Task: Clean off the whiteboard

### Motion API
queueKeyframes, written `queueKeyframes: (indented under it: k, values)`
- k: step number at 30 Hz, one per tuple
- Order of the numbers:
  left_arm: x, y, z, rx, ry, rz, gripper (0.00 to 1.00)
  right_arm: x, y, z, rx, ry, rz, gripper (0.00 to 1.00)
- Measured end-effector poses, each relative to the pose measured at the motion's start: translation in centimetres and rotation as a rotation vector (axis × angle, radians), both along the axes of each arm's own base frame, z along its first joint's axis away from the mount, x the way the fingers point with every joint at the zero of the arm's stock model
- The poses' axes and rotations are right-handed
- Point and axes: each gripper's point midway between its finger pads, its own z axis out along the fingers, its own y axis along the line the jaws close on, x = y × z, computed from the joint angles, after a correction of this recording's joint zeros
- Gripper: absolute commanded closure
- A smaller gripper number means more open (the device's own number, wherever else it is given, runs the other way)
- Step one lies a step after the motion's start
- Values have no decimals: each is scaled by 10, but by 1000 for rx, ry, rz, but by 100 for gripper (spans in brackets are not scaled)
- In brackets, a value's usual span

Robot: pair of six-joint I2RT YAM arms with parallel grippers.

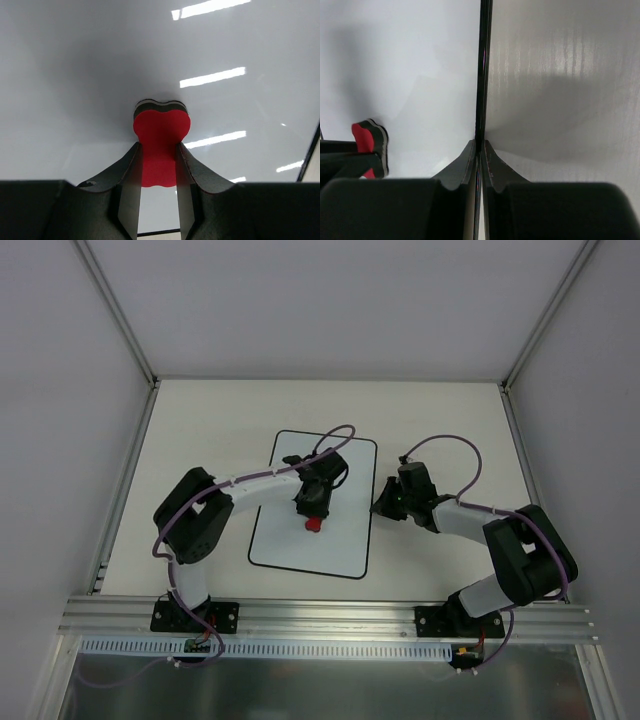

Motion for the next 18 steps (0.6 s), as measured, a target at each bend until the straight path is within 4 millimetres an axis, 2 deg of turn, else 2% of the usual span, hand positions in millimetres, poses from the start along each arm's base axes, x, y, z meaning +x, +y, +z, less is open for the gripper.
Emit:
queueKeyframes:
  k: [3,7,11,15,16,18]
  values:
    - [8,20,3,53,-25,41,100,0,0,0,0,0,0,92]
    - [7,57,8,143,-28,94,100,0,0,0,0,-1,1,92]
    - [13,93,22,163,-47,176,100,-3,-3,2,-17,-1,5,86]
    - [22,145,28,177,-52,324,100,-16,-18,5,-88,12,18,70]
    - [23,160,27,184,-46,366,100,-21,-24,7,-112,15,24,61]
    - [26,186,23,196,-31,446,100,-27,-33,14,-150,5,27,52]
